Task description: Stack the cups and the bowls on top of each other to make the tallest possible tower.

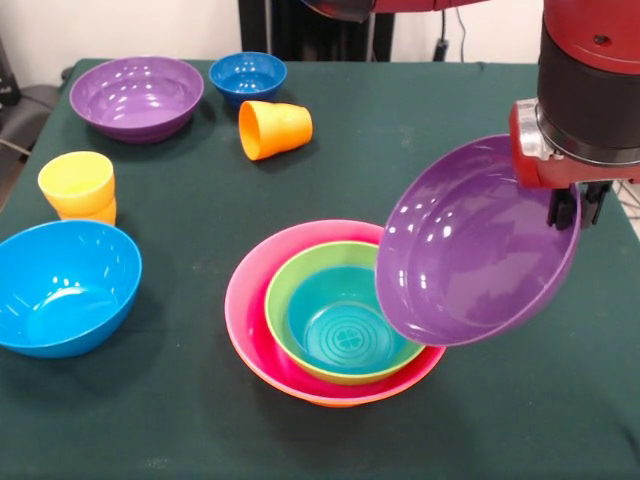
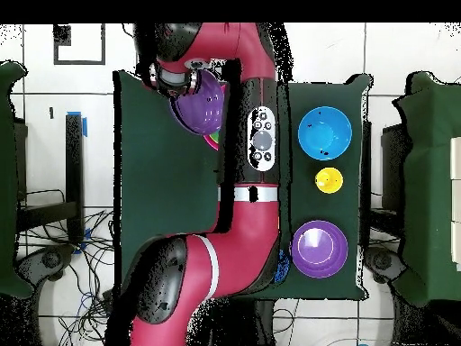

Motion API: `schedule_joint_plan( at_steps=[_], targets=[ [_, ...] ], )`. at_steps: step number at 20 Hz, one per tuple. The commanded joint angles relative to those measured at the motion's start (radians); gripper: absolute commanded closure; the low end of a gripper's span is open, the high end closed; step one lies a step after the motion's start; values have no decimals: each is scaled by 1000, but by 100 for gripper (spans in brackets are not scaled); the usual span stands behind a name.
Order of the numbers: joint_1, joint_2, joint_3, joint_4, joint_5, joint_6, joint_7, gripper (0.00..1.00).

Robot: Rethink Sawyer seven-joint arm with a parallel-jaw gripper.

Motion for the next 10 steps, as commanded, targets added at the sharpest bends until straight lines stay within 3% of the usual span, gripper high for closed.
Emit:
schedule_joint_plan(
  at_steps=[1,5,6,10],
  targets=[
    [6,-47,58,33,-85,49,-2,100],
    [-6,-63,53,46,-62,64,-3,100],
    [-10,-82,29,35,-102,94,-64,100],
    [-25,-110,26,1,-185,150,-145,100]
  ],
)
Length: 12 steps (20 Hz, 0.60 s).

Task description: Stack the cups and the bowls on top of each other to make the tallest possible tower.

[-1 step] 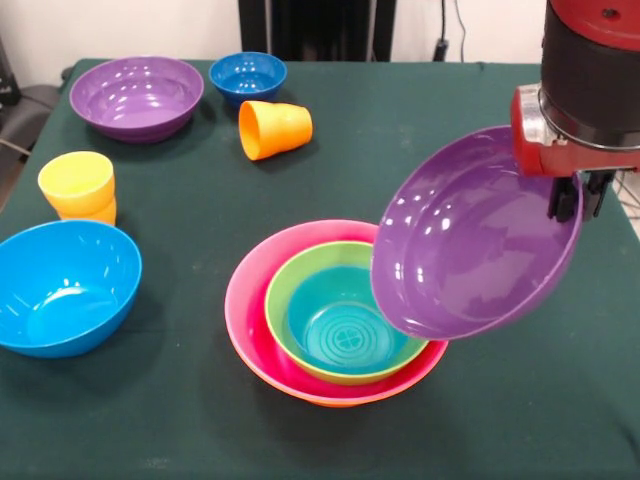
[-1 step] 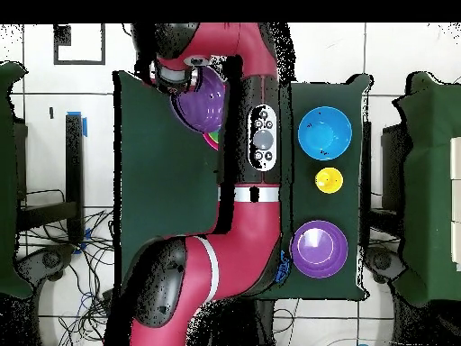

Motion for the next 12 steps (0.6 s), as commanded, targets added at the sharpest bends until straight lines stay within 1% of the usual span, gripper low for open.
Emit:
schedule_joint_plan(
  at_steps=[1,3,4,7,9,11,12],
  targets=[
    [-28,-84,34,-11,-185,139,-170,100],
    [-40,-83,46,-12,-208,131,-197,100],
    [-51,-73,97,-41,-271,154,-232,100],
    [-68,-73,140,-42,-313,174,-252,100],
    [-72,-82,157,-58,-397,183,-288,100],
    [-80,-84,177,-52,-427,172,-293,100],
    [-89,-75,191,-45,-423,152,-295,100]
  ],
)
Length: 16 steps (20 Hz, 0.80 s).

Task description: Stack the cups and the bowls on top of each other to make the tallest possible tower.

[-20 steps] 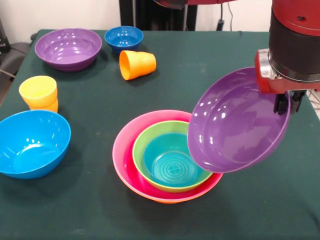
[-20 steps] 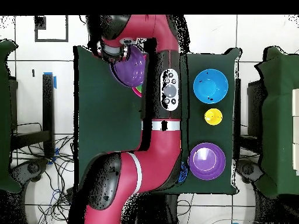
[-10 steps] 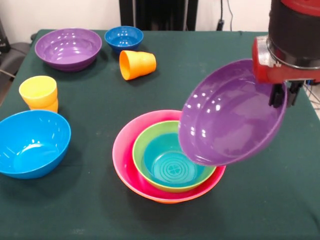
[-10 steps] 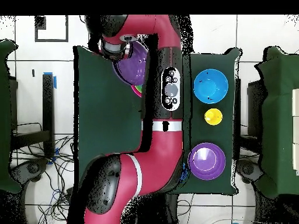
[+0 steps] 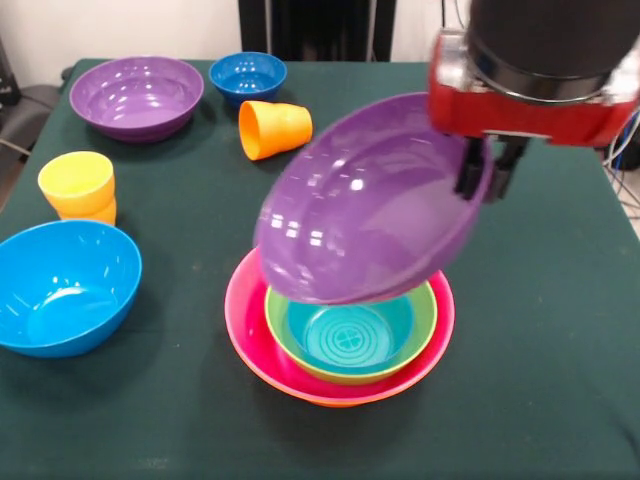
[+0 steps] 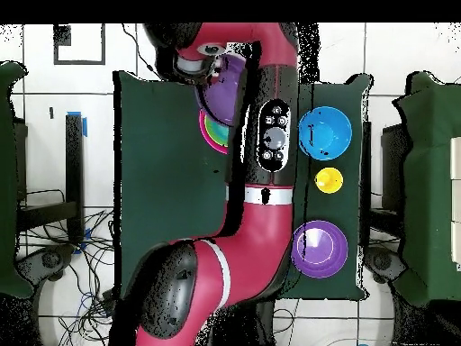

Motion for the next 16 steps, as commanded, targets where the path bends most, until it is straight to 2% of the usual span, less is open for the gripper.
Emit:
schedule_joint_plan(
  at_steps=[1,7,11,12,16],
  targets=[
    [-55,-7,142,-10,-190,69,-303,100],
    [-79,7,179,15,-224,58,-313,100],
    [-88,23,169,50,-195,38,-274,100],
    [-96,31,150,86,-134,0,-232,100],
    [-108,40,100,149,-92,-158,-250,100]
  ],
)
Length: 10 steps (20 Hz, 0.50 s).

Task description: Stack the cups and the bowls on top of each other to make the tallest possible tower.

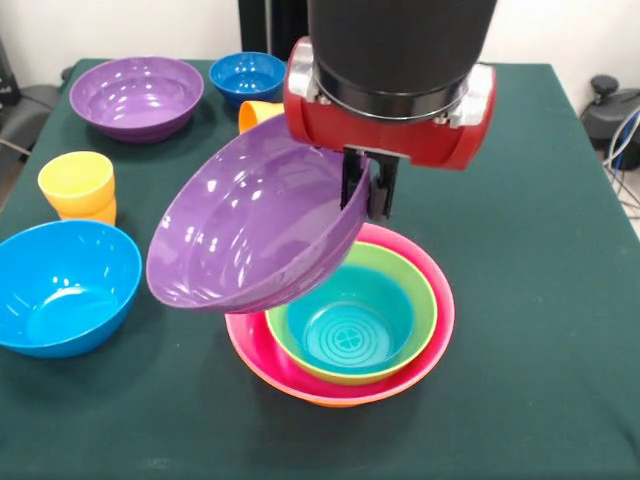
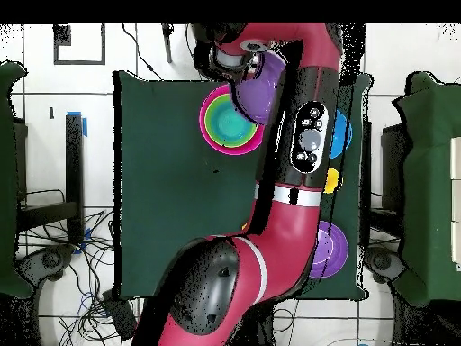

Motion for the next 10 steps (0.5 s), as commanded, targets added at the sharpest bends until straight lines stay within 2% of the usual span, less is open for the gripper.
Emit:
schedule_joint_plan(
  at_steps=[1,2,7,10],
  targets=[
    [-12,49,6,146,4,-166,-244,100],
    [-9,46,-9,162,7,-202,-237,100],
    [-4,68,13,173,54,-241,-175,100],
    [5,57,-18,209,76,-271,-126,100]
  ],
)
